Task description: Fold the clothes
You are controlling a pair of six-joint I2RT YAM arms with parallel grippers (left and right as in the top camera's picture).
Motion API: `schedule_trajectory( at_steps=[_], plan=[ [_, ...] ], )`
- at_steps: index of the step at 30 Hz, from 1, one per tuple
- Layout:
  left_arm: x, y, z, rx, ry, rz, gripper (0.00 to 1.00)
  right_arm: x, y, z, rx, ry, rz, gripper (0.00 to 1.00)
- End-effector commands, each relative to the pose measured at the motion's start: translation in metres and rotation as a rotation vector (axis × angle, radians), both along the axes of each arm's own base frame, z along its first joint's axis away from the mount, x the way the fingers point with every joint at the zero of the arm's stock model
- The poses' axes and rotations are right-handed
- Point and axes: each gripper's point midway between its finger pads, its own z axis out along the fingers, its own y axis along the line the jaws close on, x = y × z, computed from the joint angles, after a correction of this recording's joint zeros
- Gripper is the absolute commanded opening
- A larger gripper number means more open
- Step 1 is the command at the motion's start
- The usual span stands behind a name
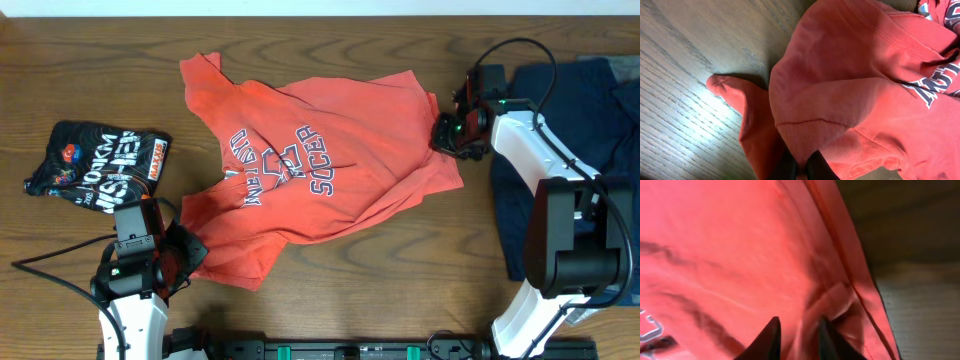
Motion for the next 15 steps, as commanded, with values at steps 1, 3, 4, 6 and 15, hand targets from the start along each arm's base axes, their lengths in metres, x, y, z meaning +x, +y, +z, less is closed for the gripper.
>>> schedule_trajectory(
  at_steps=[1, 3, 4, 6, 15],
  plan=[
    [0.001, 0.004, 0.002, 0.02, -0.003, -0.003, 0.07, 0.007, 0.0, 0.02, -0.007, -0.048, 0.049, 0.26],
    [0.001, 0.004, 0.002, 0.02, -0.003, -0.003, 0.07, -0.004, -0.018, 0.023, -0.084, 0.002, -0.008, 0.26],
    [0.001, 0.004, 0.002, 0.02, -0.003, -0.003, 0.07, -0.011, -0.028, 0.023, -0.125, 0.029, -0.05, 0.26],
    [0.001, 0.004, 0.002, 0.021, -0.004, -0.003, 0.07, -0.025, -0.052, 0.028, -0.22, 0.075, -0.146, 0.26],
    [0.001, 0.004, 0.002, 0.021, -0.004, -0.003, 0.07, -0.063, -0.093, 0.047, -0.428, 0.165, -0.253, 0.24]
  ],
)
